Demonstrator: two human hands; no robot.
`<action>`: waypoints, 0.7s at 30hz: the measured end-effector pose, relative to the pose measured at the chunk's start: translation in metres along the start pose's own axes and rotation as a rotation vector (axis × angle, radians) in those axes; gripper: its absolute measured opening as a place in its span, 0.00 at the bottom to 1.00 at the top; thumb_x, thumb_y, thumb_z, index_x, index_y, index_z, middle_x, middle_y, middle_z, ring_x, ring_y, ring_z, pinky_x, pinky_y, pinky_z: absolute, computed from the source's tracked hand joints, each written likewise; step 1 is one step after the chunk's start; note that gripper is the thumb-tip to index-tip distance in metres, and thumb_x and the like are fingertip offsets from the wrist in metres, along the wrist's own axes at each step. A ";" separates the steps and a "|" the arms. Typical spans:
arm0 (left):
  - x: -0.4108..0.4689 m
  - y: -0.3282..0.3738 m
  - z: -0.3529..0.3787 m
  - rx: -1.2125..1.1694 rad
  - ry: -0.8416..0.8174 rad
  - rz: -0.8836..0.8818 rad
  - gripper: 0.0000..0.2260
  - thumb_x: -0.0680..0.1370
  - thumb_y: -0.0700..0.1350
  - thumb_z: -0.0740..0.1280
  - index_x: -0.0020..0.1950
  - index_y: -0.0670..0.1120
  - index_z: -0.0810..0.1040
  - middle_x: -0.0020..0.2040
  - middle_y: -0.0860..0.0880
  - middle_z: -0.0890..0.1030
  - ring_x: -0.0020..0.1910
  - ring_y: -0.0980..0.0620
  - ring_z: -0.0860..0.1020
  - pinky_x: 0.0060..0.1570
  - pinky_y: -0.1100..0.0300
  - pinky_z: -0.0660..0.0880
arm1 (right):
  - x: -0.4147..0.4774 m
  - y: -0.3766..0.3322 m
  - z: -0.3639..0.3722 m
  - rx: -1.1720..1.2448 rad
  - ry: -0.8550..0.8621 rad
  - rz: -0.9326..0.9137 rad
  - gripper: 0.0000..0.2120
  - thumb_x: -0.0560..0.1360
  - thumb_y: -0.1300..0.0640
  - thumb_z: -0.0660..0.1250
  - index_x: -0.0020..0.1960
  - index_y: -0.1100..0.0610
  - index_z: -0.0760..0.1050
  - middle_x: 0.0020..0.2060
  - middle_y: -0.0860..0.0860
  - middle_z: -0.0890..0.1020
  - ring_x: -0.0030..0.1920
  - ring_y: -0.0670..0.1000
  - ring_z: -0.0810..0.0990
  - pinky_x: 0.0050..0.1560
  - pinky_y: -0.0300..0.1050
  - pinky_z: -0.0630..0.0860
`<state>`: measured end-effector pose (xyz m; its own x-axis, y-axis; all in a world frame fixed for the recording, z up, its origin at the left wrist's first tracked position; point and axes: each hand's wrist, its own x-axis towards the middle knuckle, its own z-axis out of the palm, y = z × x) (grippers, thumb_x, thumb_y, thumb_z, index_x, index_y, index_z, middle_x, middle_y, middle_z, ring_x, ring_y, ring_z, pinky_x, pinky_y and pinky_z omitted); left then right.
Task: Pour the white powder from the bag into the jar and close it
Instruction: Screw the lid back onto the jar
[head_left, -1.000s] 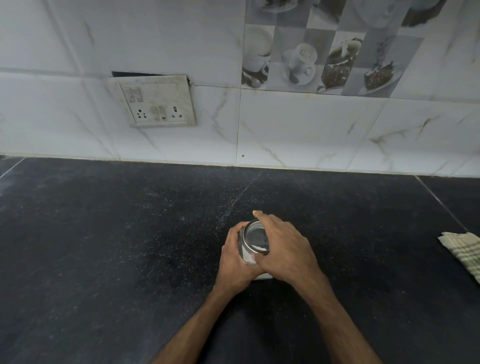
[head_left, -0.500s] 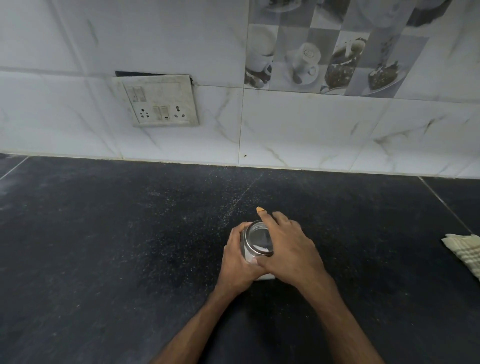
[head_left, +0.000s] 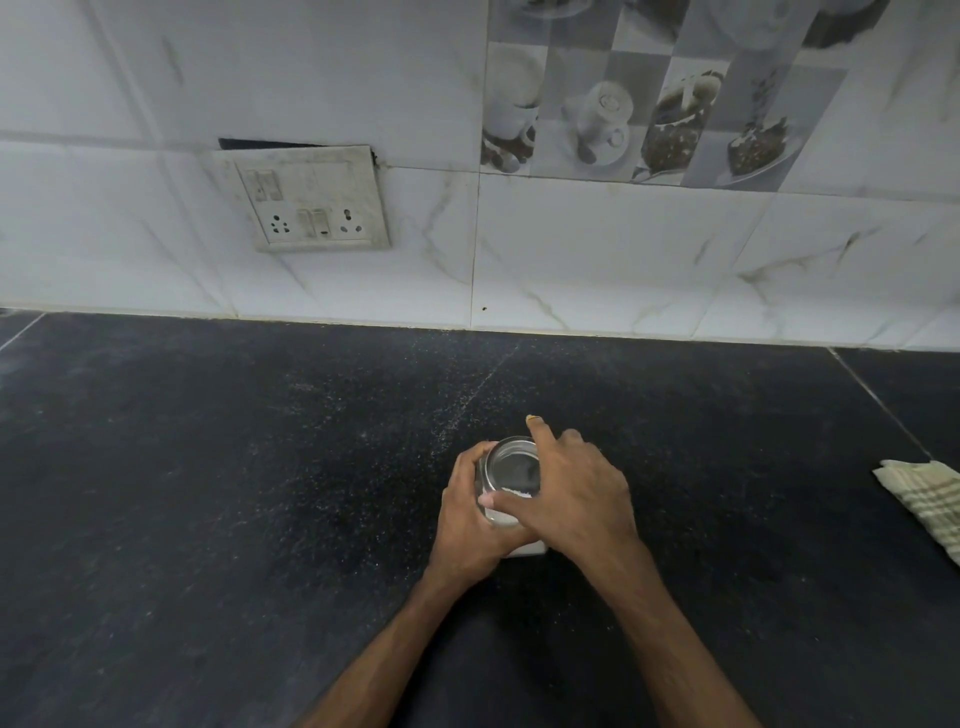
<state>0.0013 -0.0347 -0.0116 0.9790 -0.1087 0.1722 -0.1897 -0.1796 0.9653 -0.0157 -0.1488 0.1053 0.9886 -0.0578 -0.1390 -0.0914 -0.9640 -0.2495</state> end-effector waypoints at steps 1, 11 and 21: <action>0.000 0.000 0.000 0.001 -0.002 -0.003 0.40 0.59 0.51 0.83 0.66 0.59 0.67 0.63 0.56 0.77 0.62 0.57 0.78 0.61 0.58 0.76 | -0.002 0.000 -0.001 -0.004 -0.014 0.000 0.51 0.66 0.28 0.68 0.80 0.46 0.48 0.71 0.53 0.69 0.69 0.54 0.70 0.63 0.52 0.72; 0.000 -0.001 0.000 0.003 -0.012 -0.023 0.43 0.58 0.54 0.83 0.68 0.51 0.68 0.62 0.56 0.78 0.62 0.58 0.78 0.60 0.63 0.75 | -0.009 -0.004 -0.011 -0.129 -0.070 -0.028 0.51 0.68 0.34 0.71 0.79 0.48 0.47 0.71 0.55 0.68 0.69 0.57 0.70 0.64 0.53 0.71; 0.000 0.000 -0.001 -0.026 -0.025 -0.029 0.42 0.58 0.49 0.84 0.68 0.52 0.68 0.61 0.57 0.78 0.60 0.61 0.78 0.57 0.68 0.75 | -0.016 -0.007 -0.001 -0.121 -0.164 -0.059 0.47 0.73 0.43 0.71 0.80 0.46 0.42 0.77 0.56 0.59 0.71 0.57 0.69 0.65 0.54 0.71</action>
<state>0.0013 -0.0338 -0.0113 0.9819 -0.1282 0.1397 -0.1592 -0.1579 0.9745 -0.0310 -0.1411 0.1099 0.9581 0.0335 -0.2843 -0.0089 -0.9892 -0.1465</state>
